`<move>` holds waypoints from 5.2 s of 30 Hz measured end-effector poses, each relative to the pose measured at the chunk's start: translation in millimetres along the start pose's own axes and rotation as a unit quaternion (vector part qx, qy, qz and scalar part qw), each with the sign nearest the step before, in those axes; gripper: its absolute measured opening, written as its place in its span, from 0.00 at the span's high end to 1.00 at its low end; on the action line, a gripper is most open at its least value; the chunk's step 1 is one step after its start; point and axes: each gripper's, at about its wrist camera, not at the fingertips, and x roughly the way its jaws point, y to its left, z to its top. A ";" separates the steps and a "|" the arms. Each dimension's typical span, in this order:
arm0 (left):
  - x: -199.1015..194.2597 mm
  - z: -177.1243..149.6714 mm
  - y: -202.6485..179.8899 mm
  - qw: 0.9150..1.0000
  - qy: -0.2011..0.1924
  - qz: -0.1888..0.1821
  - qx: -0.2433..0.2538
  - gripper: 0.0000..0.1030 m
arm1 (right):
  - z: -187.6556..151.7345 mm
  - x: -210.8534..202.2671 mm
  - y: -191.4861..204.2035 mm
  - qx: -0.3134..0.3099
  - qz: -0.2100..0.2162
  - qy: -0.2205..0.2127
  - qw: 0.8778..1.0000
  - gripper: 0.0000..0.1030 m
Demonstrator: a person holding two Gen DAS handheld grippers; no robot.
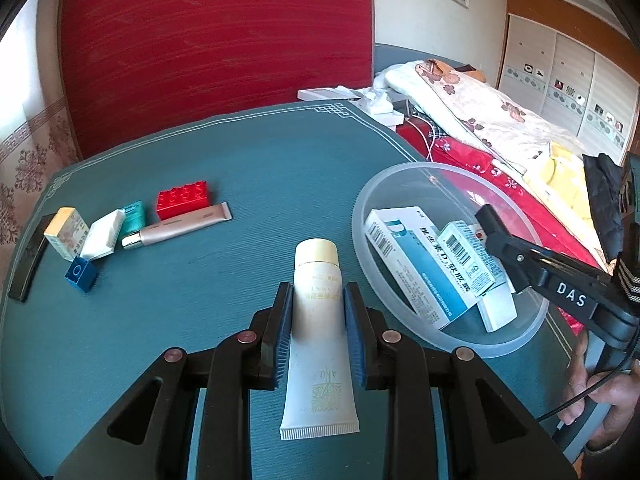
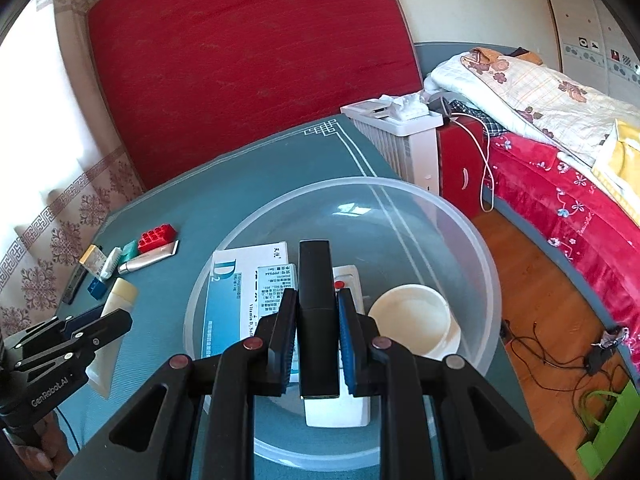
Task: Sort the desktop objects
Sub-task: 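Lower the white tube into the bowl and open the left gripper while the right releases the black case, then withdraw both open grippers from the bowl over the table, then grasp the blue Lego block with the left gripper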
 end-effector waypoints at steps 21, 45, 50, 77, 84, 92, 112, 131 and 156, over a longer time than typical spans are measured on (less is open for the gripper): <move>6.5 6.4 -12.1 1.000 0.006 -0.005 0.004 0.73 | 4.1 2.9 -6.3 0.019 0.016 0.010 1.000 0.78; 13.5 22.1 -31.0 0.999 0.007 -0.039 0.013 0.73 | 12.8 -11.0 -9.0 0.036 0.018 -0.008 0.999 0.75; 21.2 29.5 -37.0 0.998 0.013 -0.065 0.007 0.73 | 15.7 -13.1 -12.1 0.042 0.016 -0.012 0.999 0.75; 34.4 42.2 -22.7 0.991 0.017 -0.110 -0.071 0.51 | 10.1 -9.9 -15.7 0.053 0.016 -0.007 0.998 0.73; 26.3 32.8 -15.9 0.997 0.008 -0.060 -0.045 0.51 | 9.9 -11.9 -7.9 0.047 0.019 -0.010 0.999 0.73; 22.8 20.1 -0.1 0.999 0.013 -0.033 -0.039 0.51 | 7.7 -19.7 6.2 0.039 0.022 -0.018 0.999 0.72; 7.1 -6.3 86.2 0.994 0.020 0.021 -0.106 0.39 | -4.3 -18.3 73.1 -0.003 0.055 -0.012 0.998 0.50; -3.7 -23.1 210.7 0.976 0.005 0.110 -0.185 0.39 | -21.3 11.7 158.1 -0.077 0.098 0.033 0.992 0.44; 52.6 -10.6 247.6 0.980 0.042 0.126 -0.145 0.39 | -40.1 52.6 200.3 -0.116 0.111 0.088 0.983 0.43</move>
